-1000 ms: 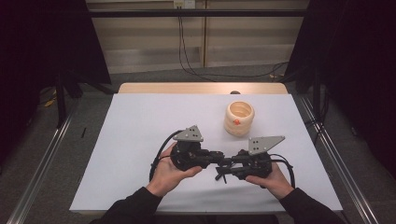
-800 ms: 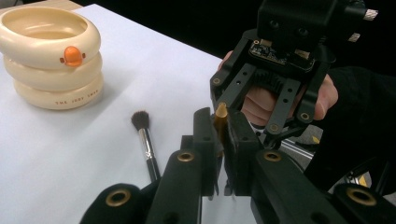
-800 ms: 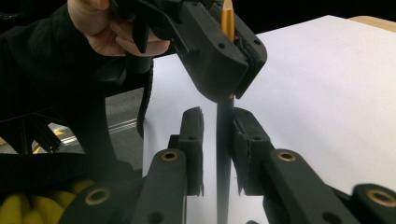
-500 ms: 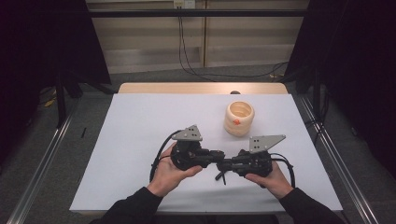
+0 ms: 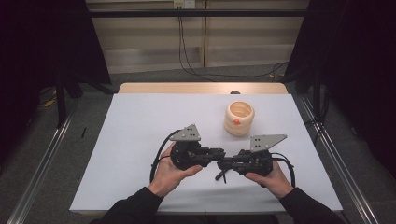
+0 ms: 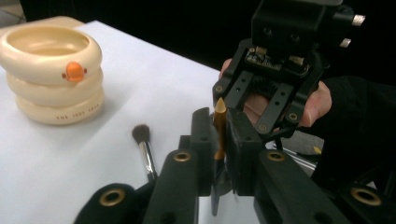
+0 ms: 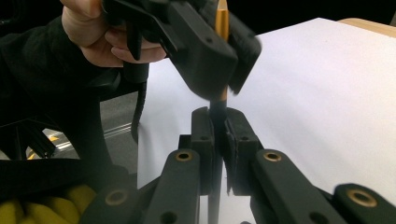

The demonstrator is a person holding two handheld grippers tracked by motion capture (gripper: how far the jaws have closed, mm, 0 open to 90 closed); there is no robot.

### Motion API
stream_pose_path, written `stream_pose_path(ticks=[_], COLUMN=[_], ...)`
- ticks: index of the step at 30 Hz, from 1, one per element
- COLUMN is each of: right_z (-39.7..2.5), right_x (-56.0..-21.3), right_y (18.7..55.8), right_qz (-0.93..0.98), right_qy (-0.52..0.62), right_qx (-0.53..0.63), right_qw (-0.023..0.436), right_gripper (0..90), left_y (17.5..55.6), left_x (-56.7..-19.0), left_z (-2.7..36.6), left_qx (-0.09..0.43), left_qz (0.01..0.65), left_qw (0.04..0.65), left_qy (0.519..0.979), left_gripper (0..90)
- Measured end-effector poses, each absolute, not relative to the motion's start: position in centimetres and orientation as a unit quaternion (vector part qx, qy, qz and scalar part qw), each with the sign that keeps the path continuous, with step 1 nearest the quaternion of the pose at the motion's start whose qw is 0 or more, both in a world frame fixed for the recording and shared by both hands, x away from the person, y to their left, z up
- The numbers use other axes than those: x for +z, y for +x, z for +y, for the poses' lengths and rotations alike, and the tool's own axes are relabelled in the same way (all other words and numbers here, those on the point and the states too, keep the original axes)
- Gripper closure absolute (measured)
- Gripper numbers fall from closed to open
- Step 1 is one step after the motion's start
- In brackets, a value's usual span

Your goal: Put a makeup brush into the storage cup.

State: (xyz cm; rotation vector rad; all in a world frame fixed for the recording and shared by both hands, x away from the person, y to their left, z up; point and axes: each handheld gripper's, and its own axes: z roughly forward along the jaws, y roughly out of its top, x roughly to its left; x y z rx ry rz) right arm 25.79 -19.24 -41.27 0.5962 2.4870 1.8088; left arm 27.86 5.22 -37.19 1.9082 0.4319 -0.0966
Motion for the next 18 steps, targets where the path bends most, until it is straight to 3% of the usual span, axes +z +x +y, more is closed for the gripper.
stream_pose_path(ticks=[10, 18], right_z=[-19.4, -19.68], right_x=[-41.31, -41.25], right_y=[25.92, 26.02], right_qz=[0.793, 0.791], right_qy=[0.2, 0.204], right_qx=[0.575, 0.576], right_qw=[0.011, 0.017], right_gripper=[83.3, 83.3], left_y=[28.0, 27.95], left_x=[-37.35, -37.39], left_z=[5.56, 5.49], left_qx=[-0.008, 0.009], left_qz=[0.191, 0.197], left_qw=[0.579, 0.591], left_qy=[0.792, 0.782], left_gripper=[53.3, 26.4])
